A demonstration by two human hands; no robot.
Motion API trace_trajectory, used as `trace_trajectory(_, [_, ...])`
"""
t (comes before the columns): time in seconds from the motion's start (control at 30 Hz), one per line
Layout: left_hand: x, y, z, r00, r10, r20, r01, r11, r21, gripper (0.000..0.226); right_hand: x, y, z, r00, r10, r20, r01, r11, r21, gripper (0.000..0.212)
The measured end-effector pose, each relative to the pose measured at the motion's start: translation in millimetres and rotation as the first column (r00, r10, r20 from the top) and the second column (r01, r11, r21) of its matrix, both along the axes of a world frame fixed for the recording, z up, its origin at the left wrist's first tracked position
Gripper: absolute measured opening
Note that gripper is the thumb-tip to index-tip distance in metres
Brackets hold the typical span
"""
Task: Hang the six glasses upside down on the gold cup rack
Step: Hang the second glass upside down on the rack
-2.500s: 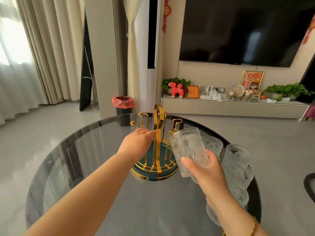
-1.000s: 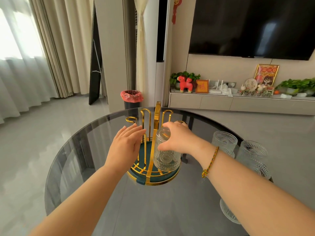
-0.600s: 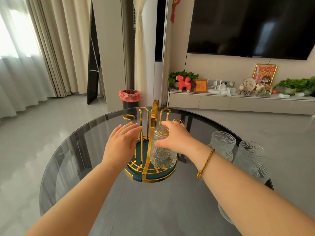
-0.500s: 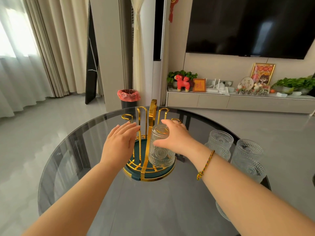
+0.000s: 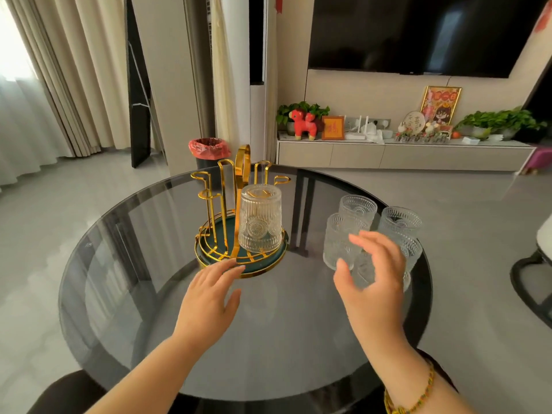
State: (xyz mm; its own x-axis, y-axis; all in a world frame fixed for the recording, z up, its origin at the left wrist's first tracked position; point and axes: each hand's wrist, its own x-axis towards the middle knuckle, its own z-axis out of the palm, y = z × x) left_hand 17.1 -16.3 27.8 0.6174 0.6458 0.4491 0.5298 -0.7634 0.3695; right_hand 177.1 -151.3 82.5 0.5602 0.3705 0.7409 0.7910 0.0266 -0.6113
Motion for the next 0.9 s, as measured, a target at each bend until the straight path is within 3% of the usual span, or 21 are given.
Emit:
trace_trajectory(0.1, [7.6, -8.5, -14.0, 0.993, -0.035, -0.115, 0.028, 0.998, -0.062, 0.040, 3.1, -21.6, -34.0, 0.980, -0.144, -0.135, 0.156, 0.984, 0.082, 0.042])
trace_trajectory(0.2, [10.2, -4.8, -26.5, 0.971, -0.012, -0.241, -0.023, 0.990, -0.141, 0.043, 15.5, -32.3, -61.3, 0.919, -0.211, -0.332, 0.227, 0.974, 0.010, 0.065])
trace_trajectory(0.37, [12.9, -0.5, -28.5, 0.949, 0.004, -0.316, -0.059, 0.984, -0.166, 0.042, 34.6, -28.9, -76.2, 0.817, -0.120, -0.564, 0.054, 0.990, -0.133, 0.096])
trace_trajectory(0.5, [11.9, -0.7, -29.7, 0.948, 0.006, -0.317, -0.066, 0.982, -0.179, 0.042, 39.0, -19.5, -76.3, 0.803, -0.047, -0.594, -0.028, 0.993, -0.117, 0.102])
trace_trajectory(0.73, [10.8, -2.0, -27.3, 0.951, -0.001, -0.310, -0.062, 0.979, -0.193, 0.042, 36.1, -11.4, -77.0, 0.817, -0.211, -0.536, 0.074, 0.961, -0.265, 0.090])
trace_trajectory(0.9, [10.7, -3.0, -24.6, 0.961, 0.002, -0.276, -0.070, 0.970, -0.234, 0.041, 35.4, -13.3, -74.7, 0.815, -0.218, -0.537, 0.093, 0.964, -0.250, 0.083])
